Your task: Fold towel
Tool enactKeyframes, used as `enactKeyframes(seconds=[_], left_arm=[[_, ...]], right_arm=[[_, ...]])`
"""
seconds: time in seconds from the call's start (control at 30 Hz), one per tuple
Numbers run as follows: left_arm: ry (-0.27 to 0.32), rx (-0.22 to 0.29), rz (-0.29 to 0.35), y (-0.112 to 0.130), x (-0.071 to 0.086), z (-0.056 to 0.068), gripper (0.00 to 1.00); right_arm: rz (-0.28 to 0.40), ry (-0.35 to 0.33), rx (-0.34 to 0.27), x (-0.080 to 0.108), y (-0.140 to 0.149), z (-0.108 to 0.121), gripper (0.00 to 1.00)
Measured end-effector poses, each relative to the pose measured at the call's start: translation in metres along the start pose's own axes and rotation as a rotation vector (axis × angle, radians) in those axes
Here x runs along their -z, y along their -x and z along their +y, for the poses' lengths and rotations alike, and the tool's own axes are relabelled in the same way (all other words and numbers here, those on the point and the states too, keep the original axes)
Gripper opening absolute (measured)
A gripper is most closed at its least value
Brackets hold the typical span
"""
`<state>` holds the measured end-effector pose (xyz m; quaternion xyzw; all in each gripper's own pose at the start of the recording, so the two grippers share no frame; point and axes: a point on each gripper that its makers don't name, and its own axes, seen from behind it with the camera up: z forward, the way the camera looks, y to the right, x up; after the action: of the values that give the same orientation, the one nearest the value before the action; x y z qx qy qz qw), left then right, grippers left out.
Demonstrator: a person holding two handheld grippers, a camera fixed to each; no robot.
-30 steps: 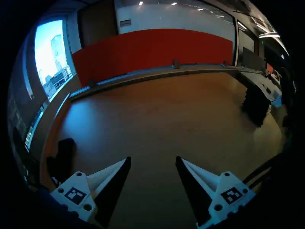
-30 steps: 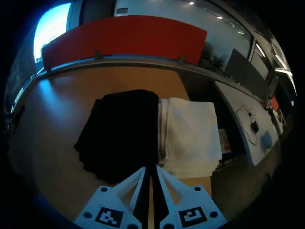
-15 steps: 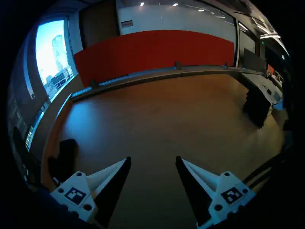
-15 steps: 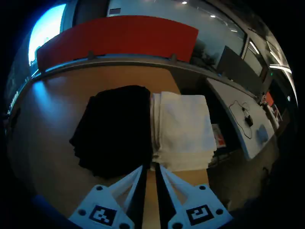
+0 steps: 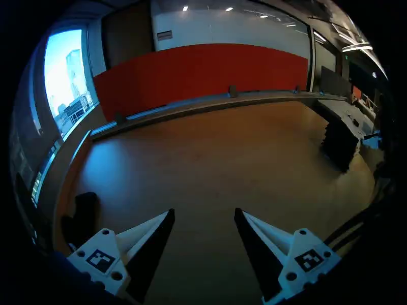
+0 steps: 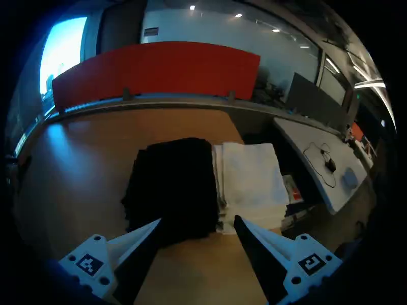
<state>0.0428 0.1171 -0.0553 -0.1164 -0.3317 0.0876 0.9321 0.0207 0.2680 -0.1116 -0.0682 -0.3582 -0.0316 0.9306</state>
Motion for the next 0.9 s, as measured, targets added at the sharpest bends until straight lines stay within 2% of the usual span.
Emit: enactKeyframes(seconds=[0.3, 0.5, 0.9], left_arm=[[0.004, 0.024, 0.035, -0.011, 0.0, -0.003, 0.87], [-0.003, 0.046, 0.065, -0.019, -0.001, -0.009, 0.87], [-0.023, 0.115, 0.195, -0.052, -0.005, -0.022, 0.87]], right_arm=[[0.116, -0.022, -0.009, 0.014, -0.033, -0.029, 1.0], [0.218, -0.051, -0.006, 0.023, -0.062, -0.055, 1.0], [0.46, -0.12, 0.004, 0.047, -0.137, -0.127, 1.0]])
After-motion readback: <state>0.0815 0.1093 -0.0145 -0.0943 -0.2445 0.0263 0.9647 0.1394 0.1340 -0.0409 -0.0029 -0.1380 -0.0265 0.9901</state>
